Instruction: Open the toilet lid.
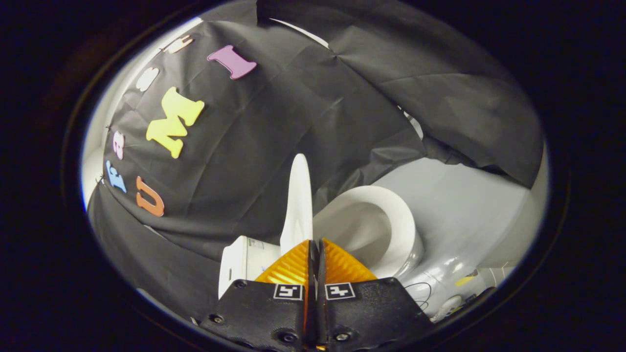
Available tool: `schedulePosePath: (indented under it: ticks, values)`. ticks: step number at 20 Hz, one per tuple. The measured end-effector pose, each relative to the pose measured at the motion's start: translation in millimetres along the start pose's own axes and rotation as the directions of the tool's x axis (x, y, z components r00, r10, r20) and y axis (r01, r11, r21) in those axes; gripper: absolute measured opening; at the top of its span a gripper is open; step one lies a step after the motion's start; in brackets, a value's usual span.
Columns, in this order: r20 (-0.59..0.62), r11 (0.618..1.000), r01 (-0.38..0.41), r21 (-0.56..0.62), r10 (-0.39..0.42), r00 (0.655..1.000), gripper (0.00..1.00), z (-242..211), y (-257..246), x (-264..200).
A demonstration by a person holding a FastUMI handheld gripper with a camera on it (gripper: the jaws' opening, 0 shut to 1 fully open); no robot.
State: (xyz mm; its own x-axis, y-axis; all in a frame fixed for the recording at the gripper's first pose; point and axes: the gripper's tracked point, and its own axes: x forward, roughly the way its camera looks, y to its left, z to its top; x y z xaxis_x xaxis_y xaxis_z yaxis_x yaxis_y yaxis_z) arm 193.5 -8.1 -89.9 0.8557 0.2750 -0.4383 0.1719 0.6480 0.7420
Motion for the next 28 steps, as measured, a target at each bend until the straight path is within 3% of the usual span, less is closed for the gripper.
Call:
schedulePosePath:
  ticks: [28]
  values:
    - [0.069, 0.970, 0.005, -0.244, 0.012, 0.998, 0.04, -30, 138, -22]
